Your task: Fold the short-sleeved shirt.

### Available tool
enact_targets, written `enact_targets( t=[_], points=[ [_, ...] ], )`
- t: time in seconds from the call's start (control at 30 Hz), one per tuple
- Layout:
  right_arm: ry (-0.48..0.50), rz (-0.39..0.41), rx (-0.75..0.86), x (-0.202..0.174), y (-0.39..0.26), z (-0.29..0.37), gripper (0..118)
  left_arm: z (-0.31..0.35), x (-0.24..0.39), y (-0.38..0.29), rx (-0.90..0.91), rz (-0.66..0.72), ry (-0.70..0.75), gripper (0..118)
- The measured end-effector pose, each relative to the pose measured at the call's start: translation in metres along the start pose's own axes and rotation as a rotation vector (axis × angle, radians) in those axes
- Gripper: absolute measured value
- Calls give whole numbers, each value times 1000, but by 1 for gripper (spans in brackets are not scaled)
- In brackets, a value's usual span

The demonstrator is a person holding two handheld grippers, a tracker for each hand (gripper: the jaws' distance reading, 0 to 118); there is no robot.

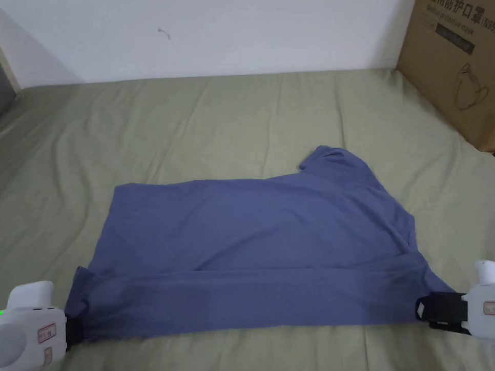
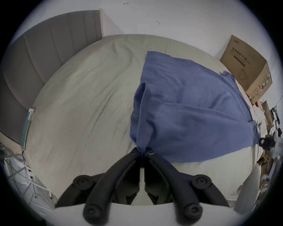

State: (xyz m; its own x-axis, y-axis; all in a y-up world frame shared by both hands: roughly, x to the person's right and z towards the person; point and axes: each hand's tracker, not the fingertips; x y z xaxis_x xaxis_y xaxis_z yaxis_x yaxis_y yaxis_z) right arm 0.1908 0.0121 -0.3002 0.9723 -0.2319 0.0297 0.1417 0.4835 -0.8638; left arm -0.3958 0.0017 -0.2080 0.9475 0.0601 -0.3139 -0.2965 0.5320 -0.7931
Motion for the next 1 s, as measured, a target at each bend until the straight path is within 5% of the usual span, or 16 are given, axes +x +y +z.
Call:
enact_targets(
  t=[0.1, 0.17, 0.23, 0.27, 0.43, 0.63, 1.0],
  points=[
    [-3, -27, -32, 11, 9, -18, 56, 5, -1, 3, 1, 3, -6, 2],
    [-28, -55, -76, 16, 3, -41, 19, 5, 1, 5, 6, 12, -5, 2],
    [26, -150, -67, 19, -3, -50, 7, 1, -1, 5, 2, 11, -6, 2],
    [37, -198, -44, 17, -1, -41, 7, 2, 1, 5, -2, -1, 5, 2],
    [-12, -22, -21, 2, 8, -18, 7, 9, 5, 9, -11, -55, 17, 2],
    [61, -57, 21, 12, 19, 21, 7, 28, -9, 11, 29, -50, -6, 2],
    [-35, 80, -127, 15, -59, 33, 7, 52, -18, -70, -94, -151, 84, 2]
  ],
)
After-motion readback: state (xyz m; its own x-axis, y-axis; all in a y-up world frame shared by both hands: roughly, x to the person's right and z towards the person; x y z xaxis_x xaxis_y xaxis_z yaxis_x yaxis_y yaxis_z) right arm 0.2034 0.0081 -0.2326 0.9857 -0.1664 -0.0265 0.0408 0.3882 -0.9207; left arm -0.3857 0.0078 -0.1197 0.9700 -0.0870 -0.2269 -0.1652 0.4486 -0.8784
